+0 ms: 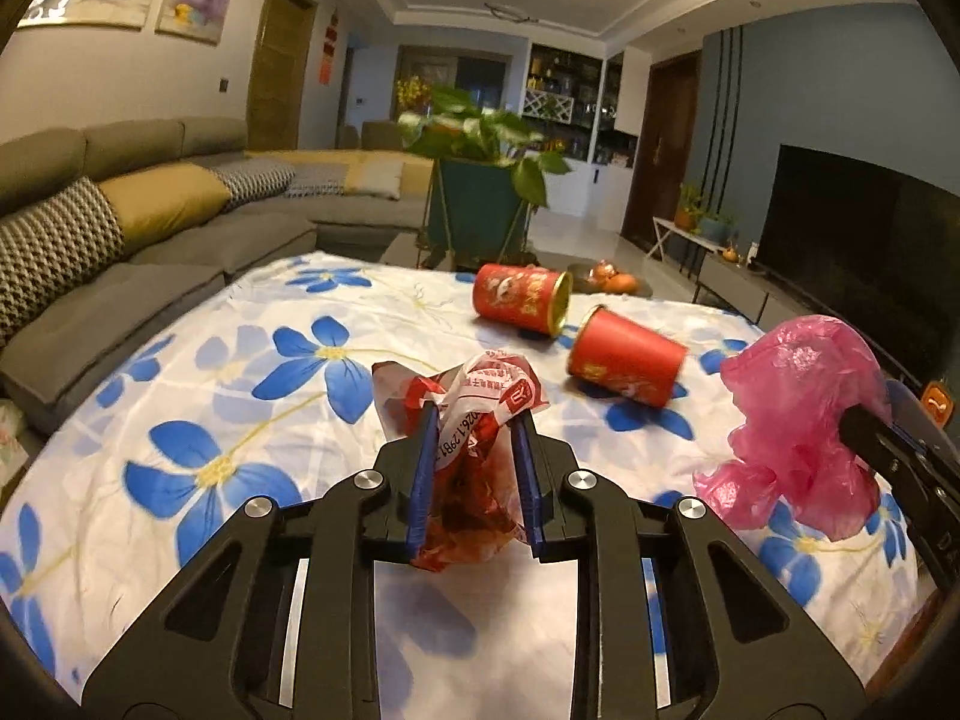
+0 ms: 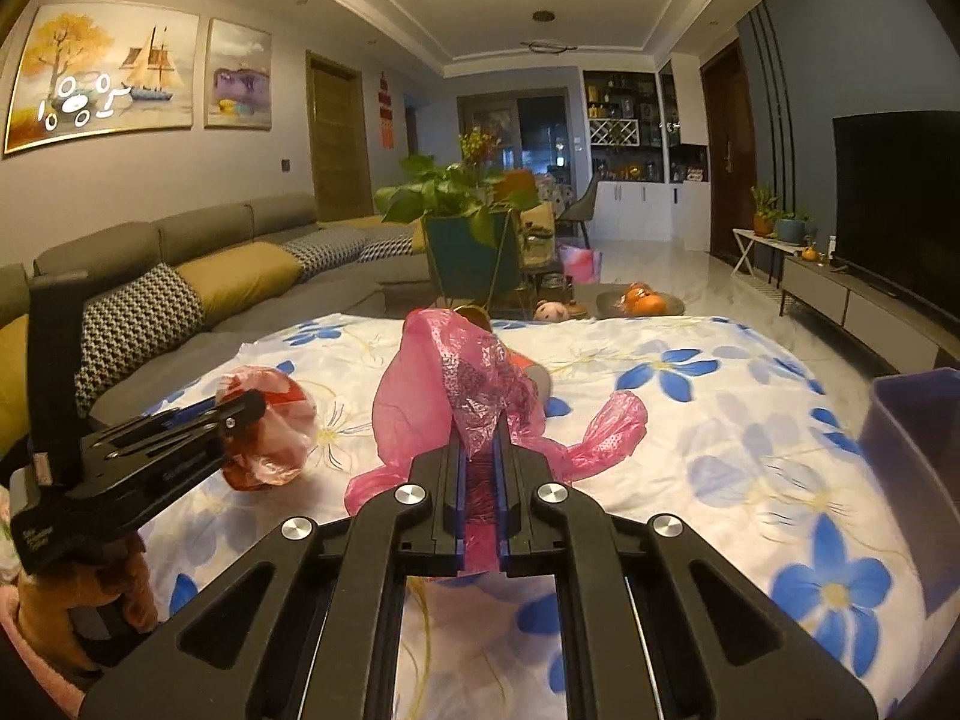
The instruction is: Collect trash
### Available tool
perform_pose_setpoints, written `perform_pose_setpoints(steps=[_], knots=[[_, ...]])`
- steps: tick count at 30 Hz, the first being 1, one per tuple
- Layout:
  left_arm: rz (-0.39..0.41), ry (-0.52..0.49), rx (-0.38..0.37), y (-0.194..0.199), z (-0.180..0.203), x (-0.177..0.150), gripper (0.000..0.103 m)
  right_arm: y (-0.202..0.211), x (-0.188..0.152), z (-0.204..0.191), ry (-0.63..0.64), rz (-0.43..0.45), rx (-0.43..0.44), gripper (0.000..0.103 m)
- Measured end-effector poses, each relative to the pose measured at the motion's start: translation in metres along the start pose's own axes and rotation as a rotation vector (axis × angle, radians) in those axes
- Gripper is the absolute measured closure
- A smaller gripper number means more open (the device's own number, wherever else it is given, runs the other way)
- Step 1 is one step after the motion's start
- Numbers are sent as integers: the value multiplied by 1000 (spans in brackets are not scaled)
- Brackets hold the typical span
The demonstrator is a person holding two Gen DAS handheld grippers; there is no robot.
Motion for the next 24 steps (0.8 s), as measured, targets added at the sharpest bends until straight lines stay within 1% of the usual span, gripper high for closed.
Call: perform_pose_setpoints(steps=[4,9,16,24], knots=[[43,-4,-10,31,18,-1,79,26,-1,9,-13,29,-27,95],[69,-20,-7,60,36,0,79,56,-1,23,-32,56,-56,95],[97,-42,-23,88,56,0,79,90,-1,33,-38,93,-77,95],[121,-63,-26,103,69,2,79,106,2,44,-60,123,-86,95]])
Point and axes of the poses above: each gripper's, at about its wrist camera, not at the fingertips, and y roughly against the way its jaws point, z to its right, x to its top, the point moved 2 cm from there along -y, roughly the way its jaws point, and after that the axes turned 3 degrees about -y, right-handed, at the moved point
